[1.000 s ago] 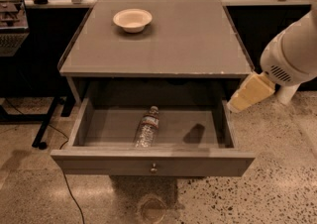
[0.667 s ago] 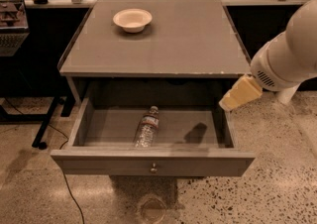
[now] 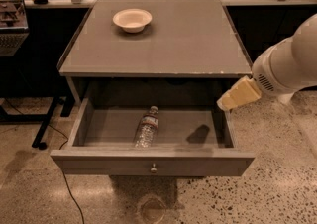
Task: Pick water bottle from top drawer and place on counter
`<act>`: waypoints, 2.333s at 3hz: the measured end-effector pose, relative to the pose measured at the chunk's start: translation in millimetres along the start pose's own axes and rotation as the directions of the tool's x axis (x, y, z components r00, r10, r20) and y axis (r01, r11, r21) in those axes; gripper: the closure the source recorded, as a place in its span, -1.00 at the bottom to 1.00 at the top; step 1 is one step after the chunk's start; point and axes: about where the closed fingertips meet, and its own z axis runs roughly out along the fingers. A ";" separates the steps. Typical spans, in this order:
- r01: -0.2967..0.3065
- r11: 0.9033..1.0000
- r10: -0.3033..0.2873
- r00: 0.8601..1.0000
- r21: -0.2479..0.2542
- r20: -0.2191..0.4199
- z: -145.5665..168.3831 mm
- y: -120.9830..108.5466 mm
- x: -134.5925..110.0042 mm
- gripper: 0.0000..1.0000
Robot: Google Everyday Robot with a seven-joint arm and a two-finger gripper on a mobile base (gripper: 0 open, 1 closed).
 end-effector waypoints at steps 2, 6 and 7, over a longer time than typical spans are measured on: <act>-0.146 0.976 0.180 0.958 -0.160 0.222 47.1 -21.0 -11.5 -1.00; -0.412 0.793 0.527 0.833 -0.448 0.167 78.3 10.6 -24.6 -1.00; -0.546 0.675 0.650 0.759 -0.497 0.049 95.0 40.2 -6.3 -1.00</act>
Offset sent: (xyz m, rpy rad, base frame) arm 0.0667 0.0386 -0.0172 0.9573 -0.0748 -0.0048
